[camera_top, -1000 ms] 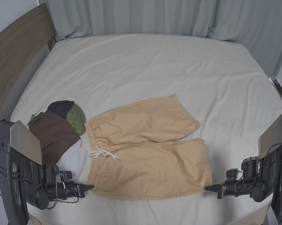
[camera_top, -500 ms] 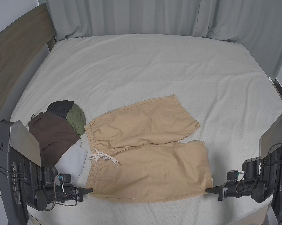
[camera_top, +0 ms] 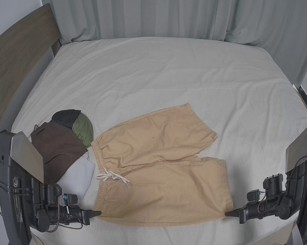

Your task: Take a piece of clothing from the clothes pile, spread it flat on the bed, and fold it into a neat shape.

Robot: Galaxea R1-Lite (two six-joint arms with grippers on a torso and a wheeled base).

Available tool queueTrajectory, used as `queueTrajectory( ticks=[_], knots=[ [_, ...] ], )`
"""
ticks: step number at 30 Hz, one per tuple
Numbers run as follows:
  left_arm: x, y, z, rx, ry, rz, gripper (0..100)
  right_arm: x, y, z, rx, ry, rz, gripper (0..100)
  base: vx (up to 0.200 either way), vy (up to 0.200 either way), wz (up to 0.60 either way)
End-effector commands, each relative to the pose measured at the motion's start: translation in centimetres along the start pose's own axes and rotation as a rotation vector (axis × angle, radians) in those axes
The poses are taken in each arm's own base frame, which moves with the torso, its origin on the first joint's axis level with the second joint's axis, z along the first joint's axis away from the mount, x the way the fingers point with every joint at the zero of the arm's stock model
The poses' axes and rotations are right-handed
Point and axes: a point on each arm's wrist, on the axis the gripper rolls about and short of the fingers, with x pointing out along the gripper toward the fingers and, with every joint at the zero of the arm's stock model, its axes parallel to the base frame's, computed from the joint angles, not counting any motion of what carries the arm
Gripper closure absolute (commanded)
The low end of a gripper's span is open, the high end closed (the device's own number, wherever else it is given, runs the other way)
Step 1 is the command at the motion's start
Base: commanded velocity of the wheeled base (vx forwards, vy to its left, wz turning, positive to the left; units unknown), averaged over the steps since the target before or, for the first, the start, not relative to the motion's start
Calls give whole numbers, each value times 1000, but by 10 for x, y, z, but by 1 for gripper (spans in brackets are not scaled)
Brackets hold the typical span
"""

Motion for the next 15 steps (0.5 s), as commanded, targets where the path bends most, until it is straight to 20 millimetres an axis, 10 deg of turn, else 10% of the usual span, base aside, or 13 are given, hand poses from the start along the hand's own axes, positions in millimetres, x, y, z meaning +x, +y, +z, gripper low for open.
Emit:
queueTrajectory(
  ticks=[1, 15],
  knots=[
    [-3, 0, -7, 11, 32, -3, 100, -7, 4, -2, -2, 13, 0, 100, 0, 0, 0],
    [-2, 2, -7, 29, 28, -3, 100, -10, 6, 1, -15, -2, 6, 100, 0, 0, 0]
  ],
)
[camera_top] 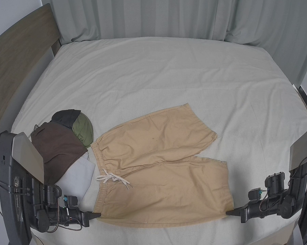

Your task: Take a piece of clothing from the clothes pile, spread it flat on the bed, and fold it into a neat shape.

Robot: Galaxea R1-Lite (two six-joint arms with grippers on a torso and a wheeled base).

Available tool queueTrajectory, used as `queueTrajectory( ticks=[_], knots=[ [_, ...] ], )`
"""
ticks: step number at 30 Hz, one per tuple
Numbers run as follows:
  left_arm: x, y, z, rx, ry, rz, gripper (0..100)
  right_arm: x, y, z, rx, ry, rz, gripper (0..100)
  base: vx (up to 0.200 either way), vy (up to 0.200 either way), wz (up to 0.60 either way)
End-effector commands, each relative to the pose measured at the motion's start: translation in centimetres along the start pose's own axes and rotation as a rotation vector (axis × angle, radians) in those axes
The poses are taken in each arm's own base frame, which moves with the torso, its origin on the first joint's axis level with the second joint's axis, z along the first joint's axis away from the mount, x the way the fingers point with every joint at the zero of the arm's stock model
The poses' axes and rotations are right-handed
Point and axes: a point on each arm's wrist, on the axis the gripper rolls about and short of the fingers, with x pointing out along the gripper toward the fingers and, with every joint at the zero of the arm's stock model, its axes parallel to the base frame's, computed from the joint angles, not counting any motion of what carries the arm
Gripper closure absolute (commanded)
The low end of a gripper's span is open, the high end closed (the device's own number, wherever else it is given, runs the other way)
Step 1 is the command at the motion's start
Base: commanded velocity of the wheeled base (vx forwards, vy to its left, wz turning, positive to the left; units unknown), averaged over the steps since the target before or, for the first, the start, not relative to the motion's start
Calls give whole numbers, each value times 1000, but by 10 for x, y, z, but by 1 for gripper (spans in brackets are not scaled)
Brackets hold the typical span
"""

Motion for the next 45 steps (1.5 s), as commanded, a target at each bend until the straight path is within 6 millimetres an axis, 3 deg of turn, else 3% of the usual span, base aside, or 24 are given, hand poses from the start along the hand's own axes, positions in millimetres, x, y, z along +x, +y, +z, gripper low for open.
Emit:
queueTrajectory(
  ticks=[1, 11, 24, 45],
  knots=[
    [0, 0, -1, -3, 2, -3, 100, -2, 1, -1, -3, -11, 1, 100, 0, 0, 0],
    [1, -1, 21, 4, -92, -30, 100, -1, 7, 20, -8, -174, 51, 100, 0, 0, 0],
    [-3, -8, 43, -32, -183, -53, 100, 3, 6, 34, 7, -229, 66, 100, 0, 0, 0],
    [-2, -8, 60, -72, -249, -63, 100, -3, 10, 53, 22, -317, 84, 100, 0, 0, 0]
  ],
)
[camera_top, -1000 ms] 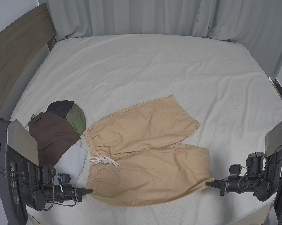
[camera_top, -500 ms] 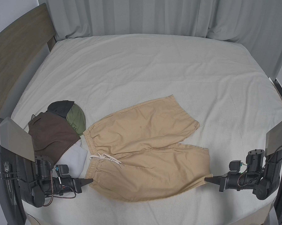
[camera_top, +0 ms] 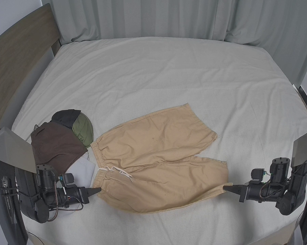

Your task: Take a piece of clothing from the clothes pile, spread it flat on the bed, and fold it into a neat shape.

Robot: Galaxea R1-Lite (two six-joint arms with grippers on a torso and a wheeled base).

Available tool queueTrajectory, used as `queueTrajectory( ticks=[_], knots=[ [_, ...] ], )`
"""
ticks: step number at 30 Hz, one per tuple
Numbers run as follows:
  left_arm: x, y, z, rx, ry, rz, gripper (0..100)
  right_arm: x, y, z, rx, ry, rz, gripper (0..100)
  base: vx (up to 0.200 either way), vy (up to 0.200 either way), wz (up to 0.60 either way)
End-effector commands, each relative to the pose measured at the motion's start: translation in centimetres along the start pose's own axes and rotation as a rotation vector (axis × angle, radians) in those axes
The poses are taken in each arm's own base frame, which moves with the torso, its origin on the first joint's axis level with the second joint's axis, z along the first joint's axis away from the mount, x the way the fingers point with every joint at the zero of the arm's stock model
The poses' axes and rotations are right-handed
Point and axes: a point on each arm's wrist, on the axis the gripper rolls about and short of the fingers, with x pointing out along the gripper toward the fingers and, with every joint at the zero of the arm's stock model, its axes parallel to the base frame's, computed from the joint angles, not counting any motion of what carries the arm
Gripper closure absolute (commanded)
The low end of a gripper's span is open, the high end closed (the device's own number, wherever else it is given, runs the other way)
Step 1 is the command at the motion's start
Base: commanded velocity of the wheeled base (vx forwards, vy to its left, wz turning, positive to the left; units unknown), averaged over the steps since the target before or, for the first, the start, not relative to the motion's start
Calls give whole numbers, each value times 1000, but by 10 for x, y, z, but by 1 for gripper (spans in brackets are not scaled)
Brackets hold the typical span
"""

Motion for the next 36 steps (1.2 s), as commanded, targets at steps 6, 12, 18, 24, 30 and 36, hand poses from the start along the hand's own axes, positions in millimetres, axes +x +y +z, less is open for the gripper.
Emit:
queueTrajectory(
  ticks=[6, 12, 18, 24, 30, 36],
  knots=[
    [1, 0, 4, 9, -16, -3, 100, 1, 1, 8, -12, -34, 10, 100, 0, 0, 0],
    [2, 1, 10, -9, -41, -5, 100, -2, 6, 20, 6, -87, 26, 100, 0, 0, 0],
    [0, -3, 14, -19, -56, -13, 100, 0, 6, 24, 2, -100, 28, 100, 0, 0, 0],
    [0, -5, 20, -50, -80, -22, 100, 1, 6, 29, -5, -122, 31, 100, 0, 0, 0],
    [-1, -7, 25, -63, -102, -30, 100, 4, 5, 34, 3, -141, 31, 100, 0, 0, 0],
    [-2, -9, 31, -85, -124, -42, 100, 5, 4, 37, 0, -152, 33, 100, 0, 0, 0]
  ],
)
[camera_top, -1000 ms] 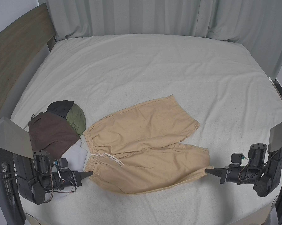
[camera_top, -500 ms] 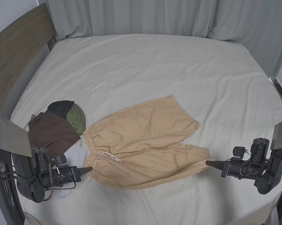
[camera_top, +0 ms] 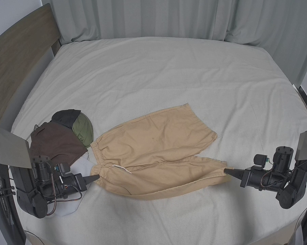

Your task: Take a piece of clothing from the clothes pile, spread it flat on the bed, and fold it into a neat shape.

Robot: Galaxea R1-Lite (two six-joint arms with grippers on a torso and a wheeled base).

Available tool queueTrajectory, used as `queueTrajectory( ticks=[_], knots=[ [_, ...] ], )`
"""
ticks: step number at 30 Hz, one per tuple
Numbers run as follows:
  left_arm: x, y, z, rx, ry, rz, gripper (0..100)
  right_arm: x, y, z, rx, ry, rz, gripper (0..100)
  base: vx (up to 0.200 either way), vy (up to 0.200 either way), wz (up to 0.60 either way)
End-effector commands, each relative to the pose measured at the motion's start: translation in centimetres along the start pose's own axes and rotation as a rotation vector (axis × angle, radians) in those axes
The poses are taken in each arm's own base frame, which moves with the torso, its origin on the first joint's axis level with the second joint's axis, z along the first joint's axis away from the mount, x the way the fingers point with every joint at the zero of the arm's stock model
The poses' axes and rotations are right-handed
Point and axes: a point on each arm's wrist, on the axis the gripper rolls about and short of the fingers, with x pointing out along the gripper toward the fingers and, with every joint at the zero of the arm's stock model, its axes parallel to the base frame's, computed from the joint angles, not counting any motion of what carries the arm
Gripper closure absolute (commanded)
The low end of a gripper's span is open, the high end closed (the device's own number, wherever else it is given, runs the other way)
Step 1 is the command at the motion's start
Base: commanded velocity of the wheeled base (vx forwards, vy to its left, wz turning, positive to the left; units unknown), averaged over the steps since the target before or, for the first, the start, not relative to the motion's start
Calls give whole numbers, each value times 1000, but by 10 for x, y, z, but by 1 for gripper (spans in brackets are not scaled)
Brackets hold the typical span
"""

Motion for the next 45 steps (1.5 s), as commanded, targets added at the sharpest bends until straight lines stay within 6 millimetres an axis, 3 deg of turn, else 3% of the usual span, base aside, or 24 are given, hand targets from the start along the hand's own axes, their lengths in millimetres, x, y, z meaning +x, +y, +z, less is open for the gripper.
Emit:
queueTrajectory(
  ticks=[1, 13, 45],
  knots=[
    [-1, -2, 5, 11, -22, -6, 100, 2, 0, 3, 0, -12, 4, 100, 0, 0, 0],
    [0, -2, 9, 18, -36, -10, 100, 4, 7, 24, -24, -101, 16, 100, 0, 0, 0],
    [2, -2, 11, 23, -56, 11, 100, 29, 10, 64, -124, -237, 80, 100, 0, 0, 0]
  ],
)
